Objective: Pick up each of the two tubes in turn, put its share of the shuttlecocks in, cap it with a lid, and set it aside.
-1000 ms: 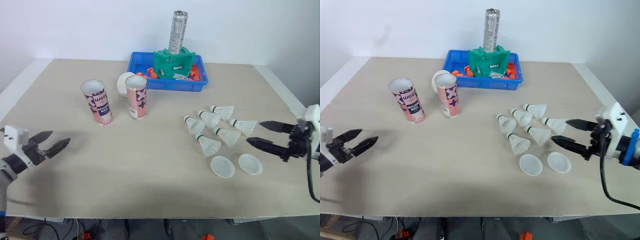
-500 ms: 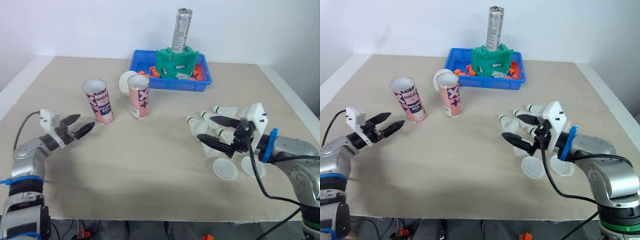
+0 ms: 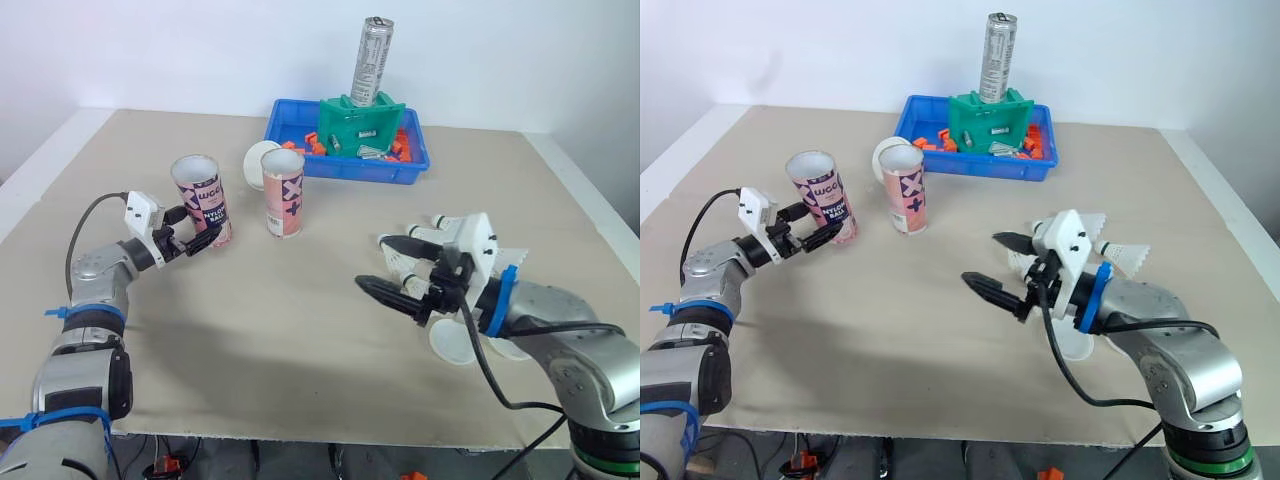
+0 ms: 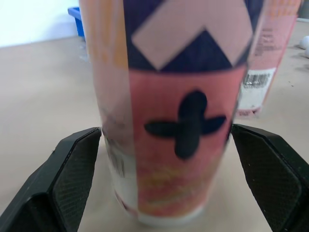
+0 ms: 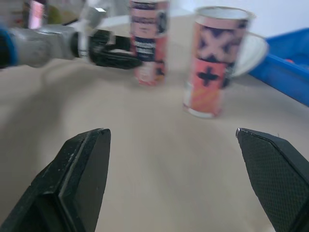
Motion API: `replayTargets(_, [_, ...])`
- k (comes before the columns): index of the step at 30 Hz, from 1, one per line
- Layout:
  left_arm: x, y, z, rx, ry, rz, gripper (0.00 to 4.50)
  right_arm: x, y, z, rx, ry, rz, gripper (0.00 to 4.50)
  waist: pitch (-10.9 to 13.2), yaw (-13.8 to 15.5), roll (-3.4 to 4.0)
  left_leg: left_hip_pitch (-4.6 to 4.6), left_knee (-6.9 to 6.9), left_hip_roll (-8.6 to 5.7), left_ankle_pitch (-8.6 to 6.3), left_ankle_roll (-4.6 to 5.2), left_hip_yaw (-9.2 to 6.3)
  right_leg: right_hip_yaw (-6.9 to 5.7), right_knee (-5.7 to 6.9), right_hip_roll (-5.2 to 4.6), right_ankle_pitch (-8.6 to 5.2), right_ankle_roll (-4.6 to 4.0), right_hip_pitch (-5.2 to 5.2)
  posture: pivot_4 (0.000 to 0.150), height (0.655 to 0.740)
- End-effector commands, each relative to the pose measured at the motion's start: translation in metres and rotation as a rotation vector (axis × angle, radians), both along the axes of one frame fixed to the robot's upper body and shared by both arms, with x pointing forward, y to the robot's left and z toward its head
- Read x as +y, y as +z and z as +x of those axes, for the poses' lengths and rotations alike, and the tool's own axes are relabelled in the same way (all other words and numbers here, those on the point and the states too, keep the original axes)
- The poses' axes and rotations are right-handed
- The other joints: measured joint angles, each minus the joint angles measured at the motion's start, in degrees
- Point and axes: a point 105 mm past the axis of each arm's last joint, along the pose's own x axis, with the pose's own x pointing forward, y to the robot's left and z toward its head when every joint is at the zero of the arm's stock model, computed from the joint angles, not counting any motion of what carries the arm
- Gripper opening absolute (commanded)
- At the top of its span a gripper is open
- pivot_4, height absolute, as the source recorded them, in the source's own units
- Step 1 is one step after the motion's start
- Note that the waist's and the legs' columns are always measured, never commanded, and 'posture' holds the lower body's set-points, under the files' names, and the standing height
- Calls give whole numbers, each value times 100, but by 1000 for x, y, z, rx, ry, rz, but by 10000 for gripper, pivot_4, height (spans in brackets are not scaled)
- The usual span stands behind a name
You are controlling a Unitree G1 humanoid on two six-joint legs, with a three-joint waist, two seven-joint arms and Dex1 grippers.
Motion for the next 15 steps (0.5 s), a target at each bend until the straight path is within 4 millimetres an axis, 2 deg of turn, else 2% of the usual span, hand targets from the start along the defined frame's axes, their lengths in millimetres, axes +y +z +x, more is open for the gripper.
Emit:
replayTargets(1, [-3,10,6,-33,9,18,45000,12,12,-11,-48,49,20,44727,0,1,0,-2,0,0,0,0,-3,-3,0,1,0,-1,1,1500,7275])
replayTargets(15, [-24,7,24,-17,85,2,45000,18,13,-19,-51,74,14,44727,0,122,0,-9,5,-1,3,1,-16,-16,1,2,1,-2,4,1500,7275])
